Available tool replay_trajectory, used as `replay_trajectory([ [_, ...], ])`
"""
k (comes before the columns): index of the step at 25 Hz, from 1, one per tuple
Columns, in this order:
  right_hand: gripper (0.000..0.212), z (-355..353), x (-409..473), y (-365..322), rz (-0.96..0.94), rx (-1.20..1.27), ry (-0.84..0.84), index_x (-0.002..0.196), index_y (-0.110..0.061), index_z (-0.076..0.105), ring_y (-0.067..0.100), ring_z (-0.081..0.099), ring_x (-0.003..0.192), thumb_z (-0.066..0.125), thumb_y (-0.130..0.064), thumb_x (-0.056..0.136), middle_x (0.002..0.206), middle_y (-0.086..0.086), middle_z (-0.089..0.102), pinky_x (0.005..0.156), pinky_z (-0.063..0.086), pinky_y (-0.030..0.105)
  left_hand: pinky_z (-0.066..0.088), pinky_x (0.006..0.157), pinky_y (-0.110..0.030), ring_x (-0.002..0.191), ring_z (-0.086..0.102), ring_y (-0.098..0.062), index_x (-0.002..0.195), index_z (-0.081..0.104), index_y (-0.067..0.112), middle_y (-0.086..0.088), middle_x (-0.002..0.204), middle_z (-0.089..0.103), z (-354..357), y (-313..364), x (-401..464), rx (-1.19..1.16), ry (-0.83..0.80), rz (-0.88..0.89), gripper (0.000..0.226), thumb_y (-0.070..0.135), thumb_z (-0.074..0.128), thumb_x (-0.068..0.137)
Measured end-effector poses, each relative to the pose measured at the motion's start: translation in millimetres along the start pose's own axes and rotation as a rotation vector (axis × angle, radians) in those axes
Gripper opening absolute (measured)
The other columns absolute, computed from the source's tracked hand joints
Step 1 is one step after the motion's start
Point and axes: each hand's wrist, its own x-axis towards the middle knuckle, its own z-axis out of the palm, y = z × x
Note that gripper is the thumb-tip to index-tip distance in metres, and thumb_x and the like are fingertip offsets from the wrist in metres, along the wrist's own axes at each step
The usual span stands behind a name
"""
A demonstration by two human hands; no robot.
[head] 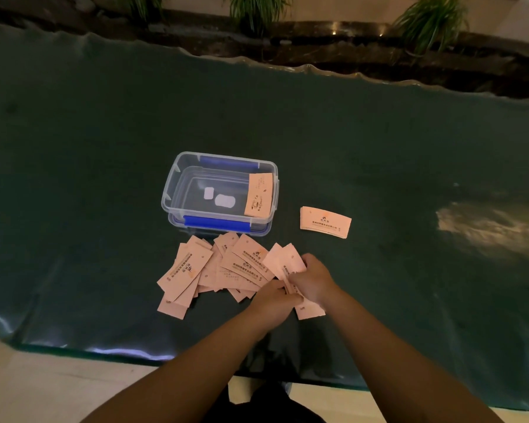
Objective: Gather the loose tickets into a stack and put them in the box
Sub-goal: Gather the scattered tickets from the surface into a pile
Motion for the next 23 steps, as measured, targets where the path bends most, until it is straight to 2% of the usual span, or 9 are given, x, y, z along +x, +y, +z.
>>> replay_trajectory([
  [2, 0.025, 3, 2, -9, -0.033, -0.035, -0.014, 0.115, -0.020, 0.055, 0.022, 0.063, 0.109, 0.065, -0.010, 0.094, 0.131, 0.009, 0.066, 0.074, 0.052, 0.032, 0.050, 0.087, -0.030, 0.109, 0.058, -0.012, 0.130, 0.058, 0.016, 0.005, 0.129, 0.064, -9, -7, -3, -0.035, 0.028, -0.023, 0.039, 0.028, 0.064, 0.094],
  [4, 0.030, 6, 5, -21, -0.063, -0.054, -0.033, 0.122, -0.023, 0.054, 0.023, 0.064, 0.116, 0.066, -0.014, 0.096, 0.136, 0.006, 0.065, 0.076, 0.054, 0.032, 0.050, 0.081, -0.028, 0.102, 0.055, -0.009, 0.126, 0.050, 0.021, 0.011, 0.119, 0.058, -21, -15, -10, -0.152, 0.062, -0.093, 0.045, 0.034, 0.071, 0.089],
  [8, 0.039, 9, 12, -42, -0.126, -0.103, -0.101, 0.134, -0.022, 0.057, 0.022, 0.062, 0.116, 0.068, -0.018, 0.096, 0.143, 0.006, 0.062, 0.067, 0.049, 0.026, 0.052, 0.103, -0.045, 0.114, 0.059, -0.022, 0.149, 0.035, 0.015, 0.004, 0.110, 0.056, -44, -35, -16, -0.424, 0.214, -0.209, 0.081, 0.033, 0.078, 0.083],
  [9, 0.040, 9, 14, -47, -0.145, -0.126, -0.116, 0.134, -0.022, 0.058, 0.022, 0.062, 0.117, 0.069, -0.018, 0.096, 0.143, 0.007, 0.061, 0.070, 0.052, 0.028, 0.052, 0.103, -0.046, 0.114, 0.059, -0.024, 0.151, 0.031, 0.014, 0.002, 0.110, 0.056, -49, -38, -16, -0.475, 0.255, -0.222, 0.085, 0.033, 0.079, 0.083],
  [11, 0.048, 12, 15, -56, -0.169, -0.204, -0.127, 0.141, -0.023, 0.056, 0.029, 0.055, 0.132, 0.070, -0.020, 0.095, 0.144, 0.007, 0.056, 0.091, 0.058, 0.043, 0.053, 0.102, -0.048, 0.113, 0.060, -0.025, 0.149, 0.031, 0.014, 0.000, 0.112, 0.057, -57, -43, -14, -0.549, 0.336, -0.234, 0.083, 0.028, 0.080, 0.083],
  [12, 0.052, 15, 14, -60, -0.182, -0.263, -0.133, 0.144, -0.024, 0.055, 0.032, 0.048, 0.139, 0.070, -0.021, 0.094, 0.145, 0.006, 0.054, 0.102, 0.054, 0.049, 0.053, 0.102, -0.049, 0.114, 0.061, -0.026, 0.147, 0.032, 0.014, -0.001, 0.113, 0.058, -60, -47, -14, -0.586, 0.381, -0.234, 0.081, 0.024, 0.080, 0.083],
  [14, 0.058, 18, 13, -63, -0.204, -0.325, -0.148, 0.148, -0.026, 0.052, 0.033, 0.042, 0.143, 0.070, -0.021, 0.093, 0.146, 0.005, 0.054, 0.110, 0.047, 0.053, 0.054, 0.102, -0.050, 0.109, 0.062, -0.024, 0.143, 0.033, 0.015, -0.001, 0.111, 0.060, -62, -48, -13, -0.656, 0.449, -0.224, 0.079, 0.015, 0.082, 0.081],
  [19, 0.070, 23, 6, -66, -0.234, -0.285, -0.269, 0.152, -0.028, 0.049, 0.030, 0.054, 0.136, 0.076, -0.015, 0.089, 0.147, 0.004, 0.055, 0.106, 0.054, 0.055, 0.057, 0.087, -0.041, 0.105, 0.062, -0.025, 0.148, 0.033, 0.015, -0.007, 0.114, 0.059, -68, -48, -15, -0.721, 0.397, -0.231, 0.089, 0.013, 0.085, 0.076],
  [23, 0.073, 30, -2, -64, -0.285, -0.380, -0.305, 0.153, -0.029, 0.051, 0.029, 0.054, 0.132, 0.082, -0.024, 0.086, 0.145, 0.005, 0.051, 0.108, 0.052, 0.053, 0.054, 0.087, -0.042, 0.098, 0.061, -0.021, 0.144, 0.037, 0.016, -0.002, 0.108, 0.058, -65, -48, -16, -0.731, 0.341, -0.216, 0.086, 0.007, 0.085, 0.073],
])
